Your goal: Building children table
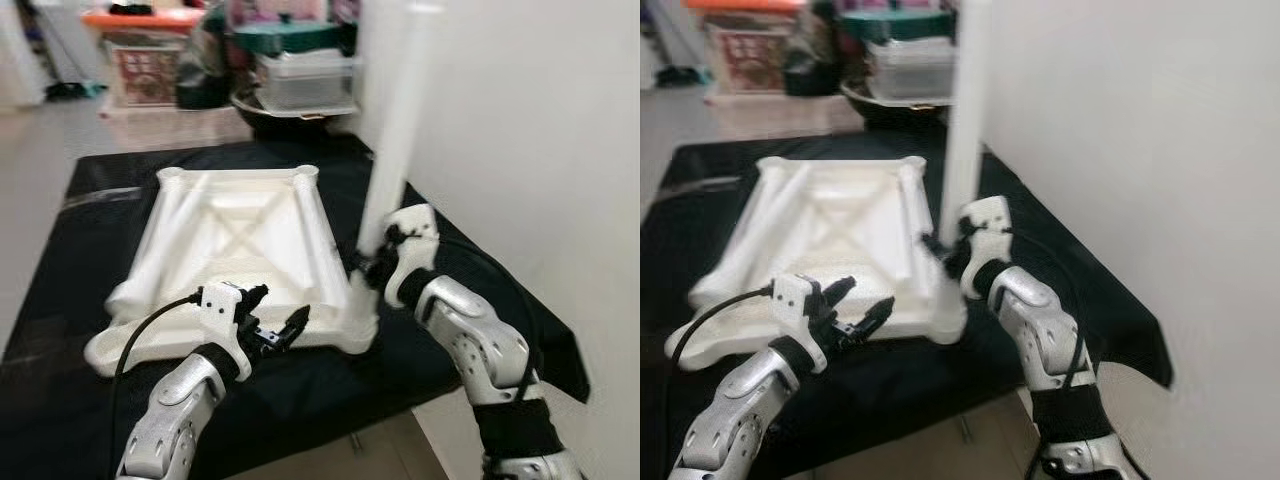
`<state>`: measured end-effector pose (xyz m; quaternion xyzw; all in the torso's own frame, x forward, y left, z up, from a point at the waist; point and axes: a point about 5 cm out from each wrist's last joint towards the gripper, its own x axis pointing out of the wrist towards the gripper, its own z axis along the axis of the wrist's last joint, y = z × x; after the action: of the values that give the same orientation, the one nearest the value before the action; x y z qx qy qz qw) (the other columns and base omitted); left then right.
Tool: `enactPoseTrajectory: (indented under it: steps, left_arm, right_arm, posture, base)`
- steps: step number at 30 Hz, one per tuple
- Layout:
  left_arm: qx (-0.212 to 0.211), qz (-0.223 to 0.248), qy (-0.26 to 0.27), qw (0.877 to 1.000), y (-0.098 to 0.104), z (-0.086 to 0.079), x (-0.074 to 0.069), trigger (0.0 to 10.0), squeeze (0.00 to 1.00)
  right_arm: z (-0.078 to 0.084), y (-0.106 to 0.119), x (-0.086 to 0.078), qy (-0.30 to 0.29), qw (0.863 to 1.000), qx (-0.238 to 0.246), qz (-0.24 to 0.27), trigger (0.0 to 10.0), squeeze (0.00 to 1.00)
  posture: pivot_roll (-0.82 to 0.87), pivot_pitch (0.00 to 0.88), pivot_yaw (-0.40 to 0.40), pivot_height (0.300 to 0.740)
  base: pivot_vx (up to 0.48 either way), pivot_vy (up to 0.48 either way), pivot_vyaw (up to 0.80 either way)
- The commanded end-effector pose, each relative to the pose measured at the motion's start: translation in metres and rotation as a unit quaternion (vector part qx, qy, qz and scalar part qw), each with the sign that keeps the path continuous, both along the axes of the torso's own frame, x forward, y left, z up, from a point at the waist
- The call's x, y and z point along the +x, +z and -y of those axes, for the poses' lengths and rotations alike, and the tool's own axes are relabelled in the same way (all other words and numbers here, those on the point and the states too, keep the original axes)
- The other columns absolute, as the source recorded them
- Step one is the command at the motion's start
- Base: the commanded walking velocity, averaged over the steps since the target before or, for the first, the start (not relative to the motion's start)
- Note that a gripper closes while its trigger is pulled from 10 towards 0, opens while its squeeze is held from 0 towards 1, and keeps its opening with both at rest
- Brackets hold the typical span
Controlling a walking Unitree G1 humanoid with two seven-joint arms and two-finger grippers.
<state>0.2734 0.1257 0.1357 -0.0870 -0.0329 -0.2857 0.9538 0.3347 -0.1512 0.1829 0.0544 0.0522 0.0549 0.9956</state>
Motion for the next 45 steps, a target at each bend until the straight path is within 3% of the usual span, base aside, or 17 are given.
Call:
enactPoseTrajectory:
  steps: [1, 5, 6, 11, 12, 16, 17, 20, 22, 28, 29, 30, 32, 34, 38, 39, 45]
  left_arm:
    - [0.001, -0.006, -0.005, 1.000, -0.001, 0.001, -0.001, 10.0, 0.00]
    - [0.000, -0.007, -0.006, 1.000, -0.001, 0.001, -0.001, 10.0, 0.00]
    - [-0.001, -0.007, -0.006, 1.000, -0.001, 0.001, -0.001, 10.0, 0.00]
    - [-0.003, -0.008, -0.006, 1.000, -0.001, 0.002, -0.001, 10.0, 0.00]
    - [-0.003, -0.008, -0.006, 1.000, -0.001, 0.002, -0.001, 10.0, 0.00]
    - [-0.004, -0.007, -0.006, 1.000, -0.001, 0.002, 0.000, 10.0, 0.00]
    - [-0.004, -0.007, -0.006, 1.000, -0.001, 0.002, 0.000, 10.0, 0.00]
    - [-0.005, -0.007, -0.005, 1.000, -0.001, 0.002, 0.001, 10.0, 0.00]
    - [-0.006, -0.007, -0.006, 1.000, -0.002, 0.002, 0.001, 10.0, 0.00]
    - [-0.006, -0.007, -0.007, 1.000, -0.002, 0.003, 0.001, 10.0, 0.00]
    - [-0.006, -0.007, -0.007, 1.000, -0.002, 0.003, 0.001, 10.0, 0.00]
    - [-0.006, -0.007, -0.007, 1.000, -0.002, 0.003, 0.001, 10.0, 0.00]
    - [-0.006, -0.007, -0.007, 1.000, -0.002, 0.003, 0.001, 10.0, 0.00]
    - [-0.006, -0.007, -0.006, 1.000, -0.002, 0.003, 0.001, 10.0, 0.00]
    - [-0.007, -0.007, -0.007, 1.000, -0.002, 0.003, 0.001, 10.0, 0.00]
    - [-0.007, -0.008, -0.007, 1.000, -0.002, 0.004, 0.001, 10.0, 0.00]
    - [-0.009, -0.008, -0.009, 1.000, -0.002, 0.005, 0.000, 10.0, 0.00]
  right_arm:
    - [0.021, -0.040, -0.009, -0.074, 0.992, -0.009, -0.097, 0.0, 0.00]
    - [0.005, -0.031, -0.019, -0.055, 0.995, -0.027, -0.075, 0.2, 0.00]
    - [-0.006, -0.026, -0.023, -0.028, 0.997, -0.042, -0.057, 10.0, 0.00]
    - [-0.025, -0.020, -0.024, 0.026, 0.998, -0.048, -0.031, 10.0, 0.00]
    - [-0.027, -0.017, -0.024, 0.035, 0.998, -0.039, -0.016, 10.0, 1.00]
    - [-0.029, 0.000, -0.022, 0.110, 0.994, 0.009, 0.015, 10.0, 1.00]
    - [-0.031, 0.006, -0.023, 0.152, 0.988, 0.031, 0.021, 10.0, 0.00]
    - [-0.032, 0.015, -0.029, 0.222, 0.973, 0.040, 0.041, 10.0, 0.00]
    - [-0.036, 0.025, -0.059, 0.406, 0.910, 0.008, 0.087, 10.0, 0.00]
    - [-0.047, 0.015, -0.071, 0.470, 0.879, 0.007, 0.081, 9.8, 0.00]
    - [-0.050, 0.011, -0.071, 0.474, 0.877, 0.000, 0.079, 7.8, 0.00]
    - [-0.052, 0.006, -0.066, 0.457, 0.886, 0.001, 0.077, 0.8, 0.00]
    - [-0.052, 0.006, -0.066, 0.457, 0.886, 0.001, 0.077, 0.8, 0.00]
    - [-0.042, -0.011, -0.035, 0.311, 0.950, -0.015, 0.026, 0.0, 0.00]
    - [-0.032, -0.020, -0.021, 0.224, 0.975, -0.008, -0.006, 0.0, 0.00]
    - [-0.009, -0.032, -0.008, 0.083, 0.995, -0.015, -0.047, 0.0, 0.00]
    - [0.035, -0.055, -0.018, -0.121, 0.986, -0.023, -0.108, 0.0, 0.00]
  posture:
    - [0.04, 0.000, -0.075, 0.740]
    - [0.03, 0.000, -0.073, 0.740]
    - [0.03, 0.000, -0.073, 0.740]
    - [0.03, 0.000, -0.073, 0.740]
    - [0.03, 0.000, -0.074, 0.740]
    - [0.03, 0.000, -0.078, 0.740]
    - [0.03, 0.000, -0.078, 0.740]
    - [0.03, 0.000, -0.079, 0.740]
    - [0.03, 0.000, -0.083, 0.740]
    - [0.04, 0.000, -0.088, 0.740]
    - [0.04, 0.000, -0.088, 0.740]
    - [0.04, 0.000, -0.090, 0.740]
    - [0.04, 0.000, -0.090, 0.740]
    - [0.04, 0.000, -0.091, 0.740]
    - [0.04, 0.000, -0.089, 0.740]
    - [0.04, 0.000, -0.089, 0.740]
    - [0.03, 0.000, -0.088, 0.740]
  base:
    - [0.000, 0.000, 0.00]
    - [0.000, 0.000, 0.00]
    - [0.000, 0.000, 0.00]
    - [0.000, 0.000, 0.00]
    - [0.000, 0.000, 0.00]
    - [0.000, 0.000, 0.00]
    - [0.000, 0.000, 0.00]
    - [0.000, 0.000, 0.00]
    - [0.000, 0.000, 0.00]
    - [0.000, 0.000, 0.00]
    - [0.000, 0.000, 0.00]
    - [0.000, 0.000, 0.00]
    - [0.000, 0.000, 0.00]
    - [0.000, 0.000, 0.00]
    - [0.000, 0.000, 0.00]
    - [0.000, 0.000, 0.00]
    - [0.000, 0.000, 0.00]
